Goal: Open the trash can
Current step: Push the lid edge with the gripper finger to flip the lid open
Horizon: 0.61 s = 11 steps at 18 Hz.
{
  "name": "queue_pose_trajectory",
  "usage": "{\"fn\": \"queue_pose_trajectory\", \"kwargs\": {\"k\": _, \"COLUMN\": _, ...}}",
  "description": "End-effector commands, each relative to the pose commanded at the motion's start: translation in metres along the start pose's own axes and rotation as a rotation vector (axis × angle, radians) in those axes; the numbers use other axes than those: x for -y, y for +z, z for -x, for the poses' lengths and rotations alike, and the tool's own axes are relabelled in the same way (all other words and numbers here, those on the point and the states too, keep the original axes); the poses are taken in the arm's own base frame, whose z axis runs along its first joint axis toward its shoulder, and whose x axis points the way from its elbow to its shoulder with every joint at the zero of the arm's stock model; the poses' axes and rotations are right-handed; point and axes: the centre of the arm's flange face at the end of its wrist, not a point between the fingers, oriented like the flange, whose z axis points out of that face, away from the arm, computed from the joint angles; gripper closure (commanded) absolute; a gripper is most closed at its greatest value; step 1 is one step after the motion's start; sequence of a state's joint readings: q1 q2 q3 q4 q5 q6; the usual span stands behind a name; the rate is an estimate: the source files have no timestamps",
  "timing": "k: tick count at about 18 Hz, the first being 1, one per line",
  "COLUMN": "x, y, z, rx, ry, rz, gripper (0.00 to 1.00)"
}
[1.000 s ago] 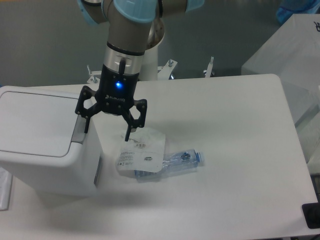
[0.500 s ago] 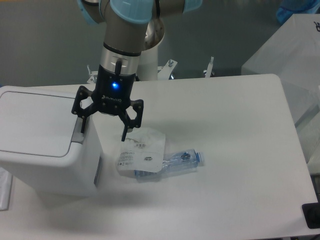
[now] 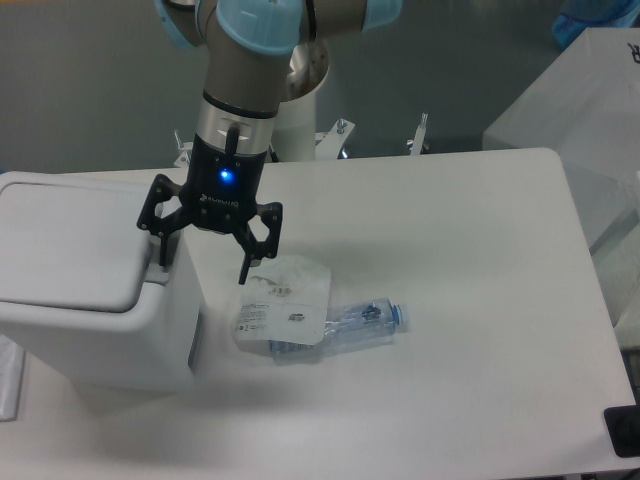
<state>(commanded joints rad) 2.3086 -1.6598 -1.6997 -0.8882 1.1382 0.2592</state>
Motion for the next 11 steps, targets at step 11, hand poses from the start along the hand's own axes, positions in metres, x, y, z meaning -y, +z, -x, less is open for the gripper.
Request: {"fn": "queue_pose_trajectory", "kwargs": {"k": 11, "x": 0.033, "y": -0.011, "z": 0.044, "rx": 0.052, "ry": 0.015, "rz": -0.056, "gripper": 0.00}}
